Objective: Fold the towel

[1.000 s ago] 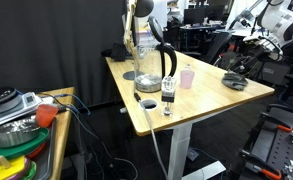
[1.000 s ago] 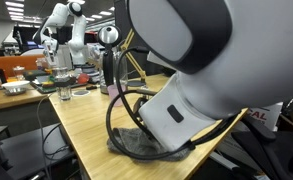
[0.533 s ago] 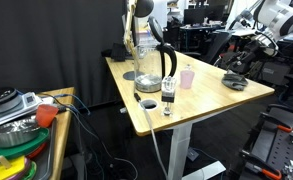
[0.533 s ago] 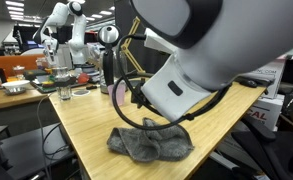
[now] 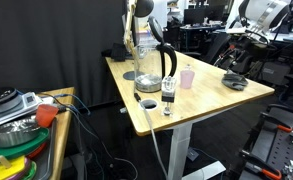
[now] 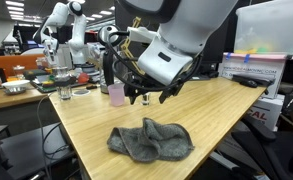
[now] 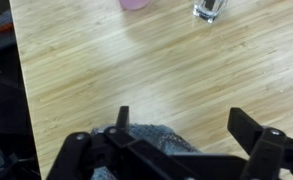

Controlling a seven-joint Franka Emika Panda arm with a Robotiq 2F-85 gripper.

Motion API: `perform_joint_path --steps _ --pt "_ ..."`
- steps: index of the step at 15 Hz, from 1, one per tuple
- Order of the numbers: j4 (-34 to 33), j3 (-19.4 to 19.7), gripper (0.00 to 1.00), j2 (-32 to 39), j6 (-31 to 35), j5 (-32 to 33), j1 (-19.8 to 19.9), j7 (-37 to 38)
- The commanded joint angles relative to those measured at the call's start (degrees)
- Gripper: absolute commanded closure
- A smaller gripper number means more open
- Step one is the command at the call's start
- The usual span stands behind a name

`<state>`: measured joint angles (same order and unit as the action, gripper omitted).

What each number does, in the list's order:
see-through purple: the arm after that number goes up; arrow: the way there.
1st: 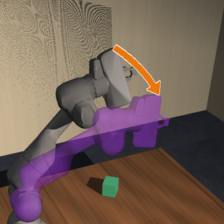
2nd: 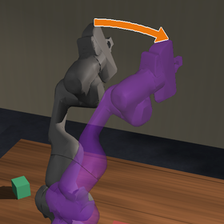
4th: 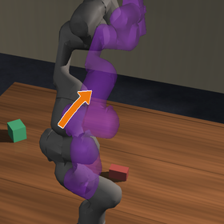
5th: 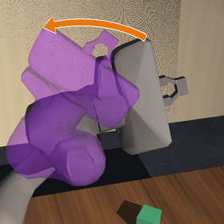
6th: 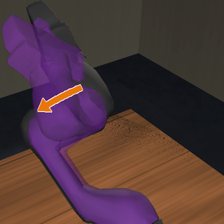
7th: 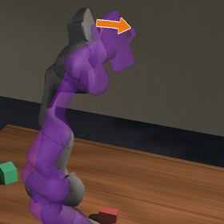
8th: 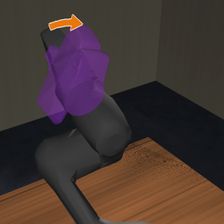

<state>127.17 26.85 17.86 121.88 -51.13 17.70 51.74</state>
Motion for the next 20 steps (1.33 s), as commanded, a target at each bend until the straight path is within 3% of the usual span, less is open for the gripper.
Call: perform_joint_path --steps 1,4,7,10,13,17,18,19,20 --pt "3.2 -1.3 0.00 -2.7 10.1 5.8 -2.7 4.8" --pt "5.3 -2.4 0.00 -2.9 18.0 9.8 -4.7 11.1" --pt "9.0 -1.9 0.00 -3.6 28.3 16.0 -7.5 22.3" --pt "13.1 -0.9 0.00 -5.8 33.4 24.8 -8.9 33.7" --pt "16.6 -1.3 0.00 -9.9 35.5 31.5 -8.9 41.5" --pt "18.9 -0.8 0.00 -15.5 35.6 35.6 -10.4 47.7" --pt "19.0 -4.0 0.00 -16.2 35.5 35.5 -7.5 48.2" --pt "18.7 -5.5 0.00 -16.7 33.5 31.0 -7.0 45.5" --pt "17.9 -5.5 0.00 -15.2 34.3 33.4 -6.5 46.5"
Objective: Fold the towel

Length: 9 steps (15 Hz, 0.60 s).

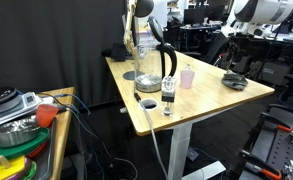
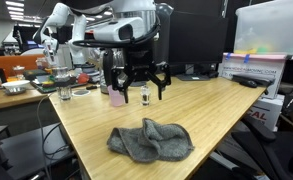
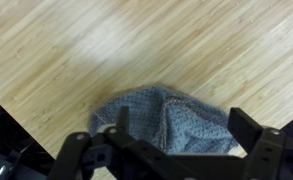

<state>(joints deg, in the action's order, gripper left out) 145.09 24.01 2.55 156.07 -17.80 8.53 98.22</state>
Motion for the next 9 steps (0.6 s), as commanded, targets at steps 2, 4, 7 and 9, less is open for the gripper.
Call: perform_joint_path --steps 2,4,7,9 --pt "0.4 -3.6 0.00 -0.6 -0.1 -1.1 2.8 -0.1" --pt "0.5 -3.7 0.00 -0.6 0.0 -1.2 3.0 -0.1" --pt "0.5 -3.7 0.00 -0.6 0.0 -1.3 3.2 -0.2" --pt "0.6 -3.5 0.00 0.2 2.3 1.7 3.2 1.7"
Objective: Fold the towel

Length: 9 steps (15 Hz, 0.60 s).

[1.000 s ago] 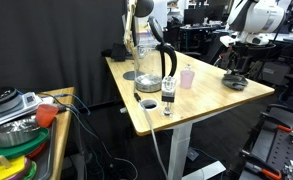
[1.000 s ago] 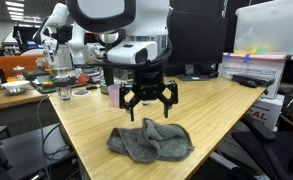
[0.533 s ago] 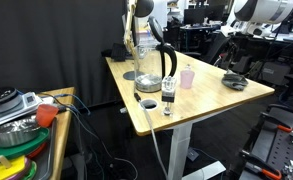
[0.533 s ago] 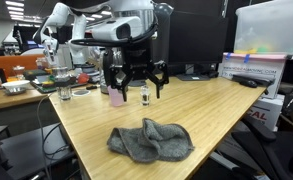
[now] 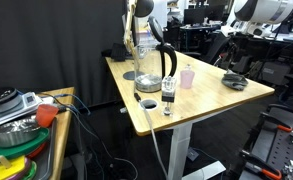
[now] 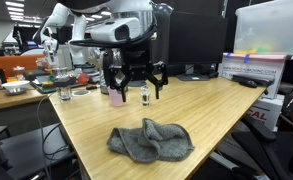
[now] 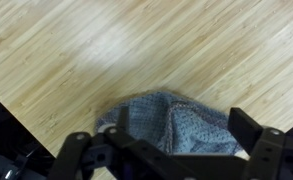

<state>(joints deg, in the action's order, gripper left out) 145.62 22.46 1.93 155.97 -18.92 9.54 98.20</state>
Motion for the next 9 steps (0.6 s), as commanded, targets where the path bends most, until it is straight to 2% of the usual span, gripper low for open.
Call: perform_joint_path --steps 1,3,7,9 --pt "0.1 -2.2 0.00 0.8 2.7 2.7 2.3 2.0" --pt "0.2 -2.3 0.00 1.4 3.7 3.1 2.5 4.7" --pt "0.5 -2.6 0.00 2.0 0.8 1.7 2.5 10.0" --pt "1.3 -3.6 0.00 0.9 1.9 -2.1 2.7 9.1"
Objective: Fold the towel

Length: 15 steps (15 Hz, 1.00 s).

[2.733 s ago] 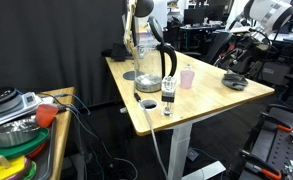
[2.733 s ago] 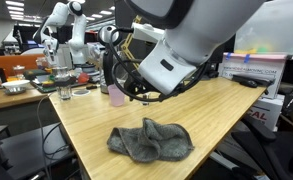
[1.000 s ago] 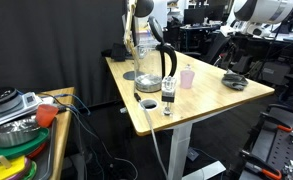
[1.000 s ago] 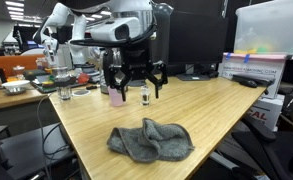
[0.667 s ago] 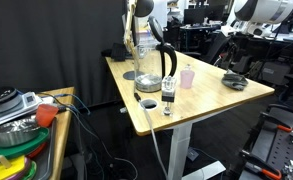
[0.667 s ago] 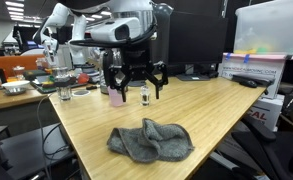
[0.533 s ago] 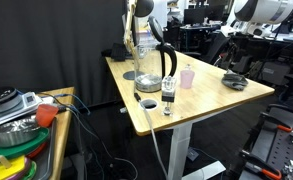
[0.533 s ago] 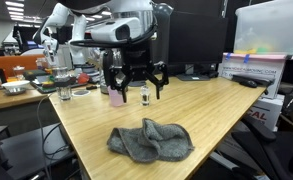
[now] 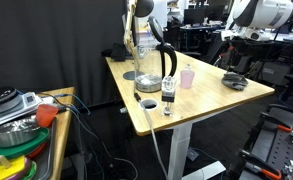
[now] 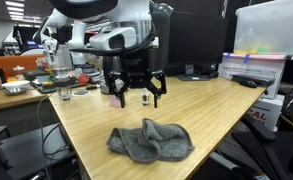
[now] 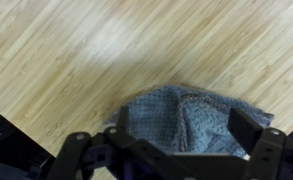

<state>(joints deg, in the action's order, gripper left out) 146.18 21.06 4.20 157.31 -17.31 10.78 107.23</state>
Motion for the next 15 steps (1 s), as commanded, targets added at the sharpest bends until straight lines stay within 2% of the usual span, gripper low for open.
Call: perform_joint_path --steps 1,7,15 --pt "0.1 -1.8 0.00 0.0 0.2 -1.0 1.5 0.4" --pt "0.1 -2.3 0.00 -0.3 0.1 -2.7 1.6 0.3" --pt "-3.3 -2.1 0.00 4.5 -1.7 -2.4 0.9 12.0"
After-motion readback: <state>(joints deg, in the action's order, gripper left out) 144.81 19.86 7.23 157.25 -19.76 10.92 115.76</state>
